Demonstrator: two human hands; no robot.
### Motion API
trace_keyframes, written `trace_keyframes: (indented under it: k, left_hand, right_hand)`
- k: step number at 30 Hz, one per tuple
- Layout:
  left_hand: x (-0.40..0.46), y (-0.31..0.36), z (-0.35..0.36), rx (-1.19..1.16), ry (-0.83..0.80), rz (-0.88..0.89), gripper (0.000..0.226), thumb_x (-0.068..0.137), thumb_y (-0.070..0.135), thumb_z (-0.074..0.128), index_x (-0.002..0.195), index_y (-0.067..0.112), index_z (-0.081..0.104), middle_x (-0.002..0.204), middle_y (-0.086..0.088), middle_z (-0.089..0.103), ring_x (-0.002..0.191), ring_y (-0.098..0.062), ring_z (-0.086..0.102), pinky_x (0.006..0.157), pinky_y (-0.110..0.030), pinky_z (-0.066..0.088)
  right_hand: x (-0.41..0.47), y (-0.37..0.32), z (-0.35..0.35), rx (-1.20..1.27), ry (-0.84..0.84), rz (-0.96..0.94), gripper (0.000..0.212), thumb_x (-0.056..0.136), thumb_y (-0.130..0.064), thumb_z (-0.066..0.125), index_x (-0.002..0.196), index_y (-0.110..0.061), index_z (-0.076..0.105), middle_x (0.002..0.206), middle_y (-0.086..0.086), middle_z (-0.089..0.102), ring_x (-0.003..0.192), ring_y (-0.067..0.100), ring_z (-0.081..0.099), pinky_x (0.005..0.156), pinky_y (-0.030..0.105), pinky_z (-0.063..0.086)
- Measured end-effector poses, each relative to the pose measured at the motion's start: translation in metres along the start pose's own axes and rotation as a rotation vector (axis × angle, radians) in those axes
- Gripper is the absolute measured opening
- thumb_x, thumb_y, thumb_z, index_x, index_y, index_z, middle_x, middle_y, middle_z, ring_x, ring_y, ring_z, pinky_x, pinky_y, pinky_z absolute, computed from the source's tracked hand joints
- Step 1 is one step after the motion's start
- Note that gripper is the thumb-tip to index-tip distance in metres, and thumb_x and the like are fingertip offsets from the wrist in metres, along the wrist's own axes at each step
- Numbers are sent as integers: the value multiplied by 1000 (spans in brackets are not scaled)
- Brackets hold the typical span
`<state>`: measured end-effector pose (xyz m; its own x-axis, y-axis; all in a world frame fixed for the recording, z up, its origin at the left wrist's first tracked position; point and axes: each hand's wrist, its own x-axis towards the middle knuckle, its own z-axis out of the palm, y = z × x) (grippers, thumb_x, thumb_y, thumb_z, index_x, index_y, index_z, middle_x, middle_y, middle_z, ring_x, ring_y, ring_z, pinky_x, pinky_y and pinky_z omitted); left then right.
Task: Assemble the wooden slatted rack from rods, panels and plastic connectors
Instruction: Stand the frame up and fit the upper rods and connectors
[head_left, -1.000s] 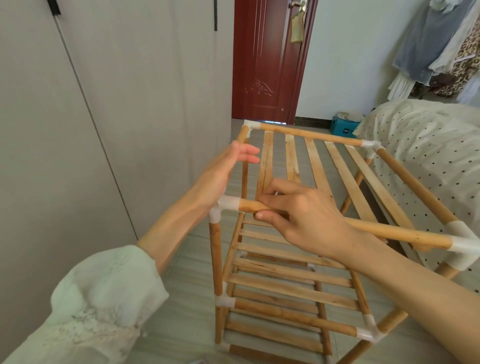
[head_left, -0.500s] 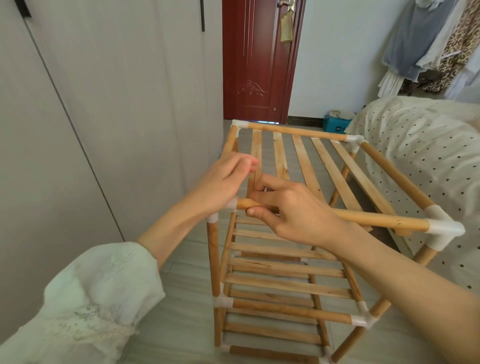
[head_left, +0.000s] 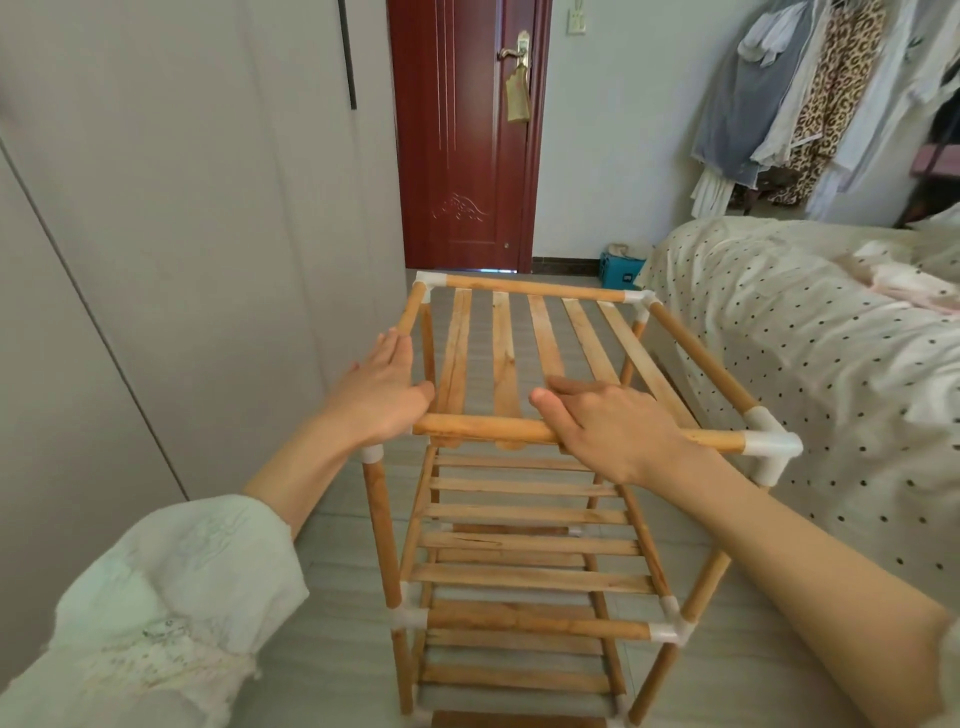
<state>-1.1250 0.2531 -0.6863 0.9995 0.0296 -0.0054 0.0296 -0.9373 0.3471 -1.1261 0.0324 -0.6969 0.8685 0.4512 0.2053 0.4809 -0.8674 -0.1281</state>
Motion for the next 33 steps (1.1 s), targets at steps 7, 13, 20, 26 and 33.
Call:
trace_keyframes:
  k: [7,13,20,26,33]
  left_hand:
    - [-2,0,2,-2,1,-17,63,101,29,30,151,16,-6,159,1,-11,146,-18,-2,119,-38,2]
    - [-7,1,0,-81,-2,-22,59,102,25,29,151,18,-4,158,3,-10,146,-14,-6,119,-40,1]
    - [2,-4,7,-195,73,-11,54,103,30,26,152,20,5,159,4,-2,146,-12,-4,119,-36,0]
    - [10,22,21,-294,156,4,53,103,31,25,151,14,10,159,2,0,145,-13,-10,117,-37,-2]
    - [5,37,46,-404,203,206,52,101,43,19,151,27,14,158,8,10,145,-10,-1,117,-34,1]
  right_hand:
    - [6,13,7,9,7,-76,57,95,-51,10,80,-24,58,89,-9,54,93,11,53,94,42,43]
    - [-15,44,-12,-44,51,160,46,97,-50,13,68,-32,44,97,2,61,101,21,56,106,49,31]
    - [-34,73,-9,-57,210,547,57,98,-49,20,73,-19,60,120,11,58,120,32,45,90,42,40]
    - [-4,114,1,-127,283,620,56,101,-37,16,118,-12,63,130,14,54,129,30,40,113,46,19]
    - [19,72,12,286,393,618,56,100,-42,25,138,-5,42,154,16,19,144,29,10,118,45,3]
